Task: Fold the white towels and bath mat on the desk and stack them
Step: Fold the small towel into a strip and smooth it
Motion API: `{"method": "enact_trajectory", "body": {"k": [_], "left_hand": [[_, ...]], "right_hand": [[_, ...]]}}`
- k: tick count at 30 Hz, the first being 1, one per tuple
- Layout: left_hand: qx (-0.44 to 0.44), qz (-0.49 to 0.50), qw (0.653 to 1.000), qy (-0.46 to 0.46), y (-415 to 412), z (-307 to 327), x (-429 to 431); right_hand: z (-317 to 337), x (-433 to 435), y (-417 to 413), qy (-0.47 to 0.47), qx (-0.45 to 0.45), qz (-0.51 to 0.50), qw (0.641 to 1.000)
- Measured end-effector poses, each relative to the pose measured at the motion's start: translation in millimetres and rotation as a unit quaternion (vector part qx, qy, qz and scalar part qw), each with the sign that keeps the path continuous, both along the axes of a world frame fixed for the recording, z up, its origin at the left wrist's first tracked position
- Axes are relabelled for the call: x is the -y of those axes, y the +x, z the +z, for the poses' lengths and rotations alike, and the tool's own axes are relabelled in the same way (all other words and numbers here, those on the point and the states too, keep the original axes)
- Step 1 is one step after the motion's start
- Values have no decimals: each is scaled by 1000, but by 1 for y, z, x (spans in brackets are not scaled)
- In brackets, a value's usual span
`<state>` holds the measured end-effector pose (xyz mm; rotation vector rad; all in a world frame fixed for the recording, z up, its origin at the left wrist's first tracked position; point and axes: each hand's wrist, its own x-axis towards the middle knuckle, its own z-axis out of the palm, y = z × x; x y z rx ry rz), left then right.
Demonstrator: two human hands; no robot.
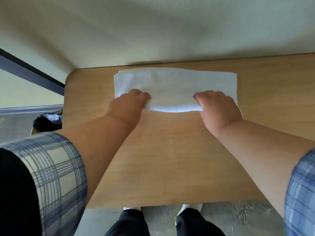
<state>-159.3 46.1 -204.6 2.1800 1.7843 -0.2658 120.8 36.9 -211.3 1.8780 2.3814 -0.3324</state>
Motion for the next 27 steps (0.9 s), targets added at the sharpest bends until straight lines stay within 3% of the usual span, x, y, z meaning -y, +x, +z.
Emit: {"method": "enact_trajectory", "body": {"k": [6,10,16,27], "left_hand": [[57,30,997,-41,17,97,40],[-34,27,995,-92,7,201,67],[-104,-2,989,-107,0,344,120],[-135,169,974,65,-101,484,212]], "right_hand": [[95,25,-16,-39,-87,-65,993],[187,45,-7,-70,-59,-45,995],[318,74,-20,-107,2,80,991],[474,84,-128,25,37,231,972]]}}
